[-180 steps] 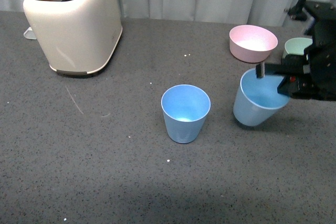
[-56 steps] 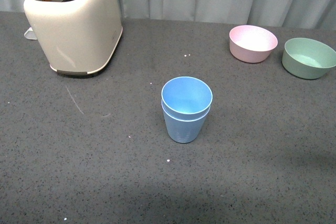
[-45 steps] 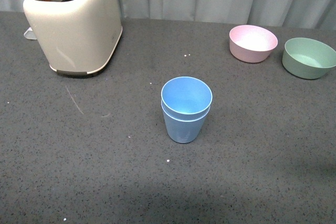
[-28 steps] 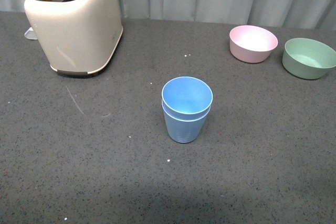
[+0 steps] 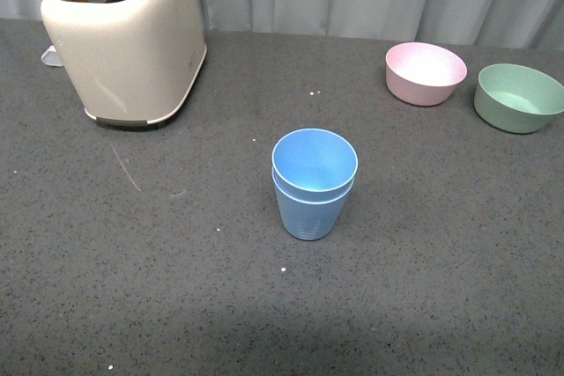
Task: Stack blue cups with both arms
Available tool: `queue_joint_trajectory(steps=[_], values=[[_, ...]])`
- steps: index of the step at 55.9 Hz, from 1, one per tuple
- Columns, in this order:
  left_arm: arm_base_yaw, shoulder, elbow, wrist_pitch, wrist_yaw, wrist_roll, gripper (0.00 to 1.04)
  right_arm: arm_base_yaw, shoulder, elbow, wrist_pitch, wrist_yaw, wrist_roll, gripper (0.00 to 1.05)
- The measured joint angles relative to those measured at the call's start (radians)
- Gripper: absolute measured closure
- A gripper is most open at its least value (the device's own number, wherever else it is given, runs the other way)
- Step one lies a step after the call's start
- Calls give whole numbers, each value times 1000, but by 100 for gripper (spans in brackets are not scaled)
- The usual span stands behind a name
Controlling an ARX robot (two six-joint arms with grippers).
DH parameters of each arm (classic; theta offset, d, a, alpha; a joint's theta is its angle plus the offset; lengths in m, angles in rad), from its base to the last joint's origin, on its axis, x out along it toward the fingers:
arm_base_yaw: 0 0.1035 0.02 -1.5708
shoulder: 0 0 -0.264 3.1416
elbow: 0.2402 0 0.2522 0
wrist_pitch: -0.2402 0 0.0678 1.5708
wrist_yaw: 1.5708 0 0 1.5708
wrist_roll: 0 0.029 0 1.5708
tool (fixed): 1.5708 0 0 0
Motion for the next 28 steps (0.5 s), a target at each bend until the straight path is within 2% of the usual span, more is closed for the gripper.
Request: queue_joint_trajectory(steps=[28], values=[[0,0,0,0,0,0,7,0,-219,0,-213,0,0,104]])
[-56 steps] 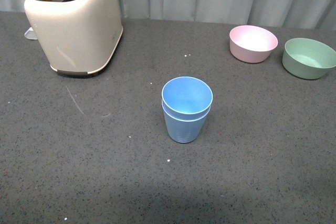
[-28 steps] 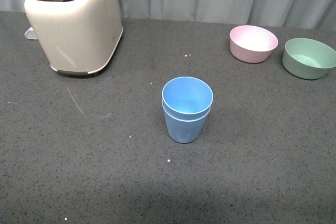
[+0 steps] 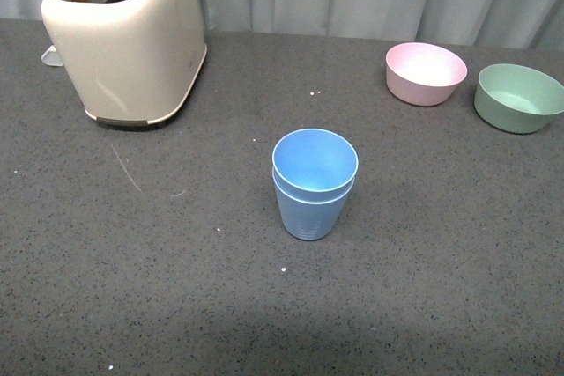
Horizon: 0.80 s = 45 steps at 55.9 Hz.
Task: Stack blue cups with both arms
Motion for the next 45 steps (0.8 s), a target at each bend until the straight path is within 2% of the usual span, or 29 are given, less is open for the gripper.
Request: queue_joint_trajectory(steps=[15,19,31,45], values=[[0,0,0,0,0,0,7,0,-74,0,-75,0,0,104],[0,0,0,0,-1,0,7,0,-200,0,-234,-2,0,104],[0,0,0,-1,0,0,7,0,-238,0,-245,-3,-2,103],[0,0,0,-1,0,0,7,0,-239,0,-245,-3,-1,61]])
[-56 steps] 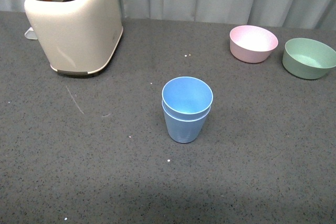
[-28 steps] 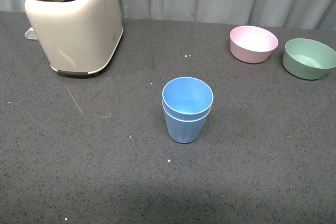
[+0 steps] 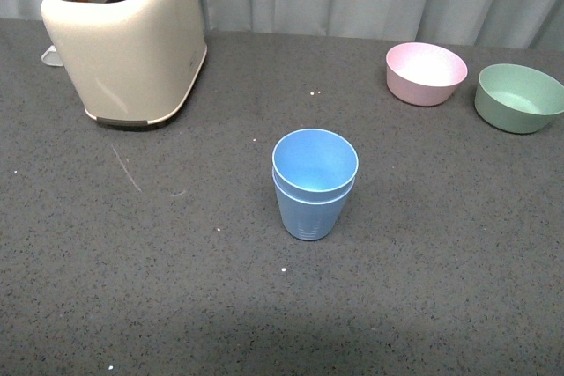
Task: Stack blue cups with both arms
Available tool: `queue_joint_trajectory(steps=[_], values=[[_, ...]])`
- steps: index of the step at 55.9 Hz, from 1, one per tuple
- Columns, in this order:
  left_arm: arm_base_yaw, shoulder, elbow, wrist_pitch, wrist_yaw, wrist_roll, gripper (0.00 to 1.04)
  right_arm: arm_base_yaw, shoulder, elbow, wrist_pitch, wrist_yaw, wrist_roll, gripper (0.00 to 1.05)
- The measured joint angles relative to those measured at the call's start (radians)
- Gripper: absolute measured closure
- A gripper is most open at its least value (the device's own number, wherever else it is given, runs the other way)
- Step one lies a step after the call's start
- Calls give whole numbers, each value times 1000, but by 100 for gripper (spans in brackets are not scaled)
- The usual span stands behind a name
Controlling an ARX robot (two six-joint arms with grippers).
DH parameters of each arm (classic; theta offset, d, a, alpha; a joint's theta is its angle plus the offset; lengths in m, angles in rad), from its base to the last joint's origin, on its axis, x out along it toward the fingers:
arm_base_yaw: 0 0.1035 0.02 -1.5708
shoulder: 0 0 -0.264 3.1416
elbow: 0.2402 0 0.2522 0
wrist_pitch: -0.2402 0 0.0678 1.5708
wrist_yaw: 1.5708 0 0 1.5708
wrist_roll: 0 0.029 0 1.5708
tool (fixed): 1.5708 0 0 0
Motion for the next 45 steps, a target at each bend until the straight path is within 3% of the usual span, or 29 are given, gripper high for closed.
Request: queue_joint_trajectory(steps=[18,45], values=[[0,0,0,0,0,0,7,0,0,0,0,0,1,8],[0,0,0,0,0,0,7,0,0,0,0,0,1,10]])
